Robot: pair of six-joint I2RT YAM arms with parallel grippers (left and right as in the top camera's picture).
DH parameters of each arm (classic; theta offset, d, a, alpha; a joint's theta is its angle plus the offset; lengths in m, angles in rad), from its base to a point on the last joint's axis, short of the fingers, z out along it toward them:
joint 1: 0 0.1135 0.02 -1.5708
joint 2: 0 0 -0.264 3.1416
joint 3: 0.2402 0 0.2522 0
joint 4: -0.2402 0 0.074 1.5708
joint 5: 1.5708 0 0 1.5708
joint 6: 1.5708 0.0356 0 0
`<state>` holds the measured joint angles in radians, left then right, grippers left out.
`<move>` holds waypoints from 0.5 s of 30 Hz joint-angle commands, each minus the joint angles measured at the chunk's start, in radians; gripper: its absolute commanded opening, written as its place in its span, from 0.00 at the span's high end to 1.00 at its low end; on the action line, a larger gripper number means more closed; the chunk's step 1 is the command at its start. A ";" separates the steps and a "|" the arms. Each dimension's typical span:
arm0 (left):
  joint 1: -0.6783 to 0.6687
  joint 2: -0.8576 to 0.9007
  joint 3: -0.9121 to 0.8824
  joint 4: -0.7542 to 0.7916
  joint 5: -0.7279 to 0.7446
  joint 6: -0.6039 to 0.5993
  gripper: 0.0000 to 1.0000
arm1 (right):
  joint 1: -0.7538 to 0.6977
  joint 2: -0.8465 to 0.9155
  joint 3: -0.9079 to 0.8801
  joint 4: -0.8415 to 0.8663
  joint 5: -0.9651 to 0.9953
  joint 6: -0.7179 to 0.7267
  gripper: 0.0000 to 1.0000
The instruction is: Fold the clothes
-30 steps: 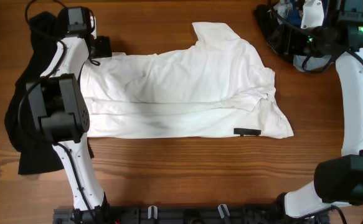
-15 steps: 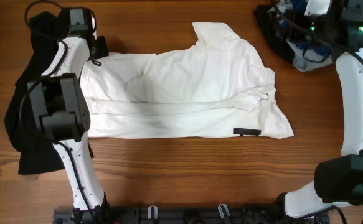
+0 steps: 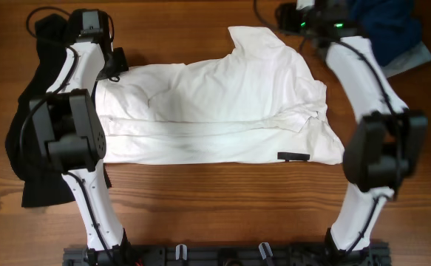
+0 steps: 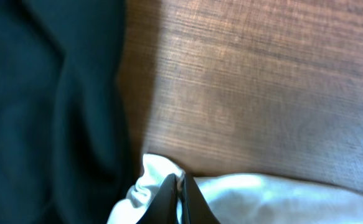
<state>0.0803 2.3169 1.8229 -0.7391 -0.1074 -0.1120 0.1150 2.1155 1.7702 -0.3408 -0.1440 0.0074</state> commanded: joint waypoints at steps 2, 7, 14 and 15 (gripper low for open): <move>-0.013 -0.103 -0.005 -0.060 0.002 -0.032 0.96 | -0.006 0.134 0.010 0.096 0.007 0.026 0.33; -0.024 -0.105 -0.005 -0.121 0.002 -0.035 0.96 | -0.005 0.235 0.010 0.181 -0.021 0.048 0.28; -0.024 -0.105 -0.005 -0.130 0.001 -0.054 0.96 | 0.008 0.318 0.010 0.225 -0.048 0.074 0.28; -0.024 -0.105 -0.005 -0.130 0.001 -0.054 0.96 | 0.010 0.323 0.010 0.228 -0.048 0.074 0.29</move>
<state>0.0570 2.2337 1.8225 -0.8684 -0.1074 -0.1452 0.1139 2.3932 1.7699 -0.1280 -0.1600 0.0593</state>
